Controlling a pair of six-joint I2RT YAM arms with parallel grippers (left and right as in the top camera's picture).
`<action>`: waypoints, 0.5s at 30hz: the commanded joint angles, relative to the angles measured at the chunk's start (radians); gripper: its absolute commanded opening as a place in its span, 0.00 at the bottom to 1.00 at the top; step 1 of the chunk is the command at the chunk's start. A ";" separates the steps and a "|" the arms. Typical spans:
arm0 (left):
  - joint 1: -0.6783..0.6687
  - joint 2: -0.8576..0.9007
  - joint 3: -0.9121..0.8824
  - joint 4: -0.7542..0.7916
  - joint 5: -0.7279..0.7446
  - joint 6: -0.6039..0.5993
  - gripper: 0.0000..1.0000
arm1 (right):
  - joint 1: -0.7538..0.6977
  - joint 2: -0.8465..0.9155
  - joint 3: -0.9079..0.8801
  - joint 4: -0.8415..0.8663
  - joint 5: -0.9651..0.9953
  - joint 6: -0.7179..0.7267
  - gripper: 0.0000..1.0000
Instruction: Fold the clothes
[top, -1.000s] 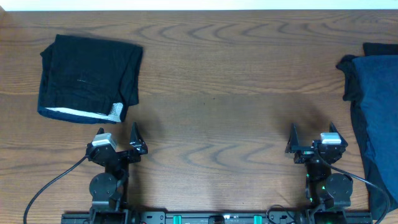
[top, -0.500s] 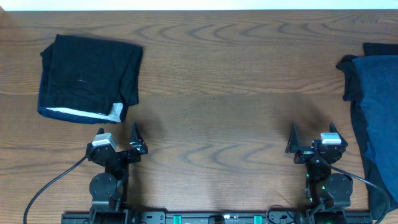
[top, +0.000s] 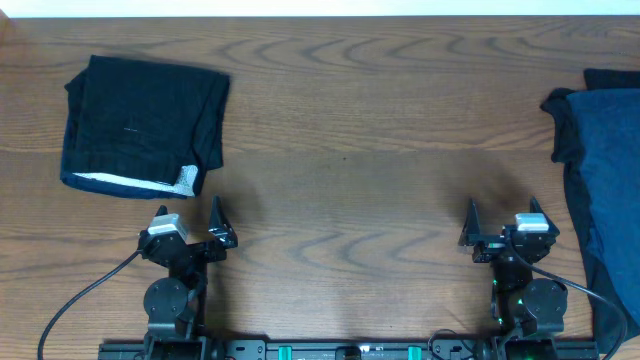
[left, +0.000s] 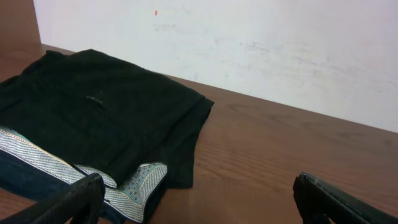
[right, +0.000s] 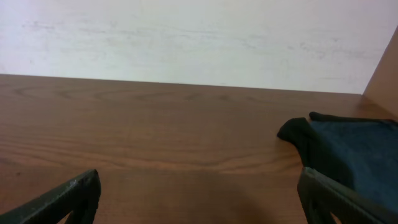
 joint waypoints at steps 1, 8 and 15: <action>-0.004 -0.006 -0.018 -0.041 -0.031 0.013 0.98 | -0.007 -0.005 -0.002 -0.003 0.003 -0.012 0.99; -0.004 -0.006 -0.018 -0.041 -0.031 0.013 0.98 | -0.007 -0.005 -0.002 -0.002 0.004 -0.012 0.99; -0.004 -0.006 -0.018 -0.041 -0.031 0.014 0.98 | -0.007 -0.005 -0.002 0.000 0.035 -0.012 0.99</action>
